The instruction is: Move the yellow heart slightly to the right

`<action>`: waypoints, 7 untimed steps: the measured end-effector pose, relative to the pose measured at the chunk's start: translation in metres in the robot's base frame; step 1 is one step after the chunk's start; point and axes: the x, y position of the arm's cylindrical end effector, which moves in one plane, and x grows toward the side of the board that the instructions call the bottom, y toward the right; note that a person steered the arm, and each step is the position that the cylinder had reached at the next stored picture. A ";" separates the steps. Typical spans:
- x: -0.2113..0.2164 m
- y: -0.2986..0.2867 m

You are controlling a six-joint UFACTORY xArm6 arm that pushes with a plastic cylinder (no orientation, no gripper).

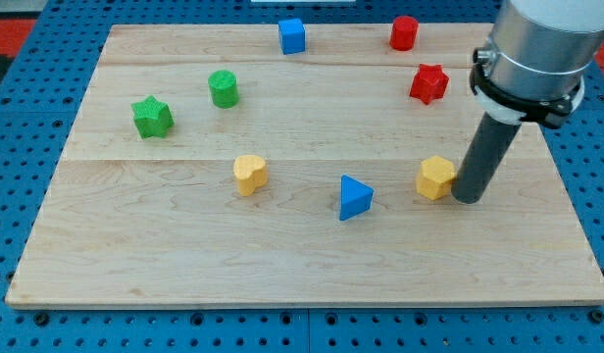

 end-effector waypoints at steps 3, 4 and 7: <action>-0.089 -0.098; -0.085 -0.196; -0.030 -0.260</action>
